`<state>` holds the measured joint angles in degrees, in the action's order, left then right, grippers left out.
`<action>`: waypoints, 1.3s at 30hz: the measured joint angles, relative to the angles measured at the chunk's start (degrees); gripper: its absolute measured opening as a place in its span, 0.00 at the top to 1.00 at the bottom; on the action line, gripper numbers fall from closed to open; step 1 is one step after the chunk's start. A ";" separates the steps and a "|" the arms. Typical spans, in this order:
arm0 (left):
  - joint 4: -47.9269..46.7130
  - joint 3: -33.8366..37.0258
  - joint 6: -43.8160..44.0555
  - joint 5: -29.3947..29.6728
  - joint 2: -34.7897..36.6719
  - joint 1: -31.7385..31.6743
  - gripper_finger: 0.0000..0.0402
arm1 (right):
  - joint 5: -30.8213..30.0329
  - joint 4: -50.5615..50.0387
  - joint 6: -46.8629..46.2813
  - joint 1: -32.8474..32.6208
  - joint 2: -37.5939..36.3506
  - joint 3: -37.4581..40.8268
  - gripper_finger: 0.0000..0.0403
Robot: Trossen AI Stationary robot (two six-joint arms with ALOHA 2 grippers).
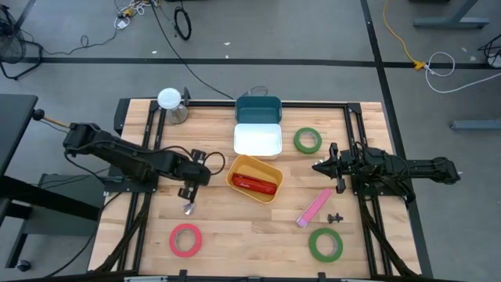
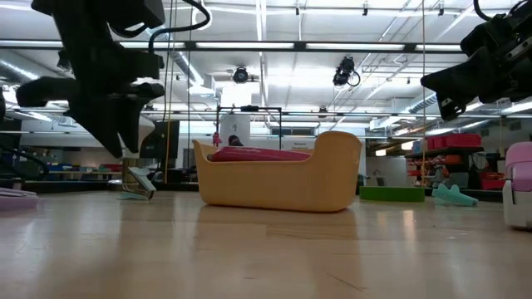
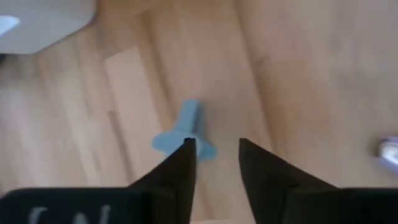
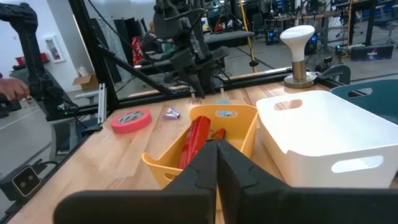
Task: Pick and place Stapler, Stapler remover, tape
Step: Put the left blue stapler remover into the blue bin
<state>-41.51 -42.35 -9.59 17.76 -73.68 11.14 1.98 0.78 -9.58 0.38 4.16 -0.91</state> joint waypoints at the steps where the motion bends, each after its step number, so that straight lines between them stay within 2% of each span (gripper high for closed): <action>1: 0.39 0.00 0.00 0.25 -0.46 -0.01 0.64 | 0.00 0.02 0.00 0.00 -0.02 0.00 0.98; 5: -0.19 0.00 -0.04 0.23 -2.70 -0.04 0.57 | 0.00 0.02 0.00 0.00 0.00 -0.01 0.98; 10: -0.14 0.00 -0.06 2.73 -5.13 -0.04 0.55 | 0.00 0.00 -0.01 0.00 -0.01 0.00 0.98; 14: 0.19 0.00 -0.09 5.38 -6.08 -0.09 0.57 | 0.00 0.00 0.00 0.00 0.00 0.00 0.98; 24: 3.11 0.00 -3.27 6.01 -6.35 -0.88 0.66 | 0.00 0.00 0.00 0.00 0.00 0.01 0.98; 33: 3.67 0.00 -3.66 3.74 -6.35 -2.73 0.70 | 0.00 0.00 0.00 0.00 -0.02 -0.01 0.98; 39: 4.53 -2.43 -6.51 2.65 -6.35 -3.18 0.70 | 0.00 0.00 0.00 0.00 -0.01 -0.01 0.98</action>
<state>-36.98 -44.77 -16.10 20.40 -80.03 7.96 1.98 0.78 -9.58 0.38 4.15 -0.93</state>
